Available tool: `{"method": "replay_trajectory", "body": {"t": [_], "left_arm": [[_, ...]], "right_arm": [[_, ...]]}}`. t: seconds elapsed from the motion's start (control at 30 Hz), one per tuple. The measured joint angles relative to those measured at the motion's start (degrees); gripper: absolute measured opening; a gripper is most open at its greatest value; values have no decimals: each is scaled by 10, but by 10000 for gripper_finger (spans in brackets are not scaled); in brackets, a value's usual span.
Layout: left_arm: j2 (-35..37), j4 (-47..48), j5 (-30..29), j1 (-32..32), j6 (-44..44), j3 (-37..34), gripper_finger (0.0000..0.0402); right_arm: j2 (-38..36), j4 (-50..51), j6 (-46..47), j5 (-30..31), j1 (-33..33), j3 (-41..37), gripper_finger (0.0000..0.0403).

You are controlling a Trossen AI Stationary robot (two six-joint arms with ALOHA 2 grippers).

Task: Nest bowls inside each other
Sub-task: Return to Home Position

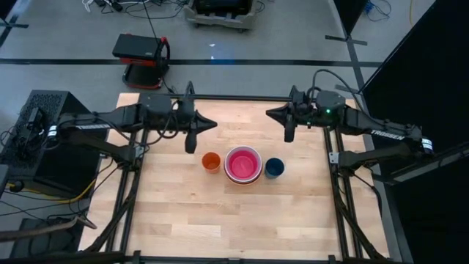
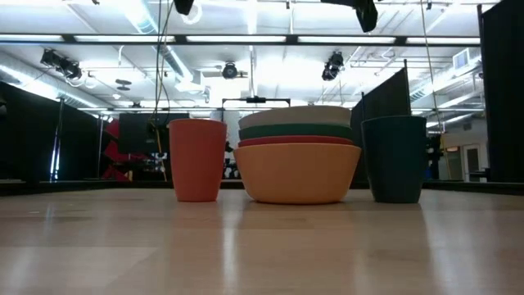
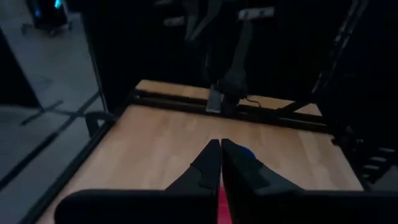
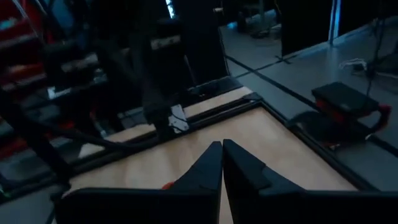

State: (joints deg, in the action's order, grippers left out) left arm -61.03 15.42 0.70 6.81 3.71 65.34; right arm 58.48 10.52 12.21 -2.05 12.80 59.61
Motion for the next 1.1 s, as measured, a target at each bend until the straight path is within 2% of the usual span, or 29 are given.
{"method": "replay_trajectory", "body": {"t": [0.57,0.87,1.0,1.1], "left_arm": [[38,-36,81,12,-123,0,0],[129,86,85,38,-162,0,0],[170,86,80,43,-150,-46,0],[196,29,76,43,-114,-109,0]], "right_arm": [[-33,-64,-167,-72,-8,0,0],[-133,2,-201,-47,-8,-20,0],[-174,2,-186,-37,-8,-74,0],[-196,-34,-162,-32,-8,-124,0]]}}
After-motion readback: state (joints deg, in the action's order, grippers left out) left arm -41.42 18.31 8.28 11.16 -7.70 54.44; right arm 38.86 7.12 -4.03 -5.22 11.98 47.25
